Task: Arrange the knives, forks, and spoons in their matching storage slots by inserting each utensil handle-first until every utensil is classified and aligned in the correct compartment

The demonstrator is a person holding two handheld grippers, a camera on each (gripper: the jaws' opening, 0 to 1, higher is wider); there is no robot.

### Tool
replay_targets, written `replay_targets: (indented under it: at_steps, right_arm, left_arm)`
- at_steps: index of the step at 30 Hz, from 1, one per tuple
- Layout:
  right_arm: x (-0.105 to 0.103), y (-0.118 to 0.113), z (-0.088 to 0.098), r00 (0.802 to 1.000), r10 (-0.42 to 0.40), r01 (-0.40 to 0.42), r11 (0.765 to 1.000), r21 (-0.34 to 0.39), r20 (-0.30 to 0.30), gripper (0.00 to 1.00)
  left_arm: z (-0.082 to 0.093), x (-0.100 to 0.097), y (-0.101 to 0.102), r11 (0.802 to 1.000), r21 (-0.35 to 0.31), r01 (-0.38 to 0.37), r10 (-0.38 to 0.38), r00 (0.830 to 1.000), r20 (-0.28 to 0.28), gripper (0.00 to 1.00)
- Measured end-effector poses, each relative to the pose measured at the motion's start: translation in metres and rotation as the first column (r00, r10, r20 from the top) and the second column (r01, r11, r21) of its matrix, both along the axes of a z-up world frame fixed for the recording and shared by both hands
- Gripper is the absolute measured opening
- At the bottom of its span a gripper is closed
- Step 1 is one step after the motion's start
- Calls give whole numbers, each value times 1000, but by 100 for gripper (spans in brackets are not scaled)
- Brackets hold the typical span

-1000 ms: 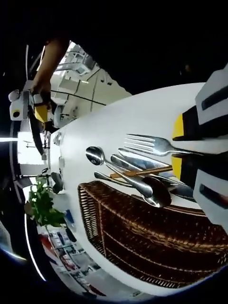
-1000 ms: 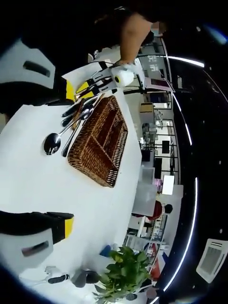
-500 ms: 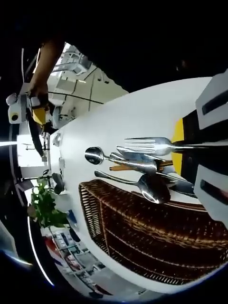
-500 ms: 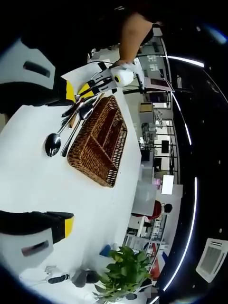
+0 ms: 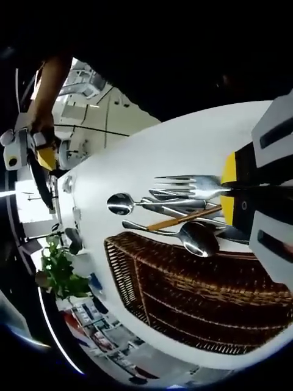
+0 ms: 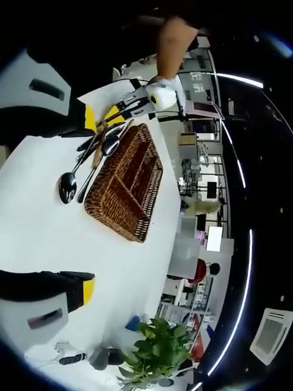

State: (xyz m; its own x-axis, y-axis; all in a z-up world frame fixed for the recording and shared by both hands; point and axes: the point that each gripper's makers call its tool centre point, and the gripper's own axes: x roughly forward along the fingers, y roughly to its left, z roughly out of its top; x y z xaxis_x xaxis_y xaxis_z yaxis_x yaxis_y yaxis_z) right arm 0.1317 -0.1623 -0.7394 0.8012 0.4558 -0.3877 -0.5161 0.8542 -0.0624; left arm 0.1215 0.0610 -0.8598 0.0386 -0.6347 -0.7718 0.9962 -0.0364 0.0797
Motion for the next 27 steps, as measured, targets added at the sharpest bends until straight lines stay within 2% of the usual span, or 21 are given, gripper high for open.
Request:
replay_targets:
  at_steps: [5,9,14,16,27]
  right_arm:
    - [1,0,3,1000,4,-4,1000,-2,6,93]
    - [2,1,4,1000,7,-7,1000,-5,8,92]
    - [4,4,6,1000,14,-14,1000,-5,11,92]
    - [4,5,6,1000,16,-16,1000,-8,11,92]
    - [4,14,7,999,34,-34,999,4,13,93]
  left_arm:
    - [5,2,2,1000,21,-4,4,1000,12,2]
    - [8,0,5,998,65,-5,4,1000,5,1]
    - [14,9,7,997,69,-37,35,999,30,1]
    - [14,11,9,996,81,-50,48,999,21,1]
    - [19,12,8,997,65,-52,49,998,43,1]
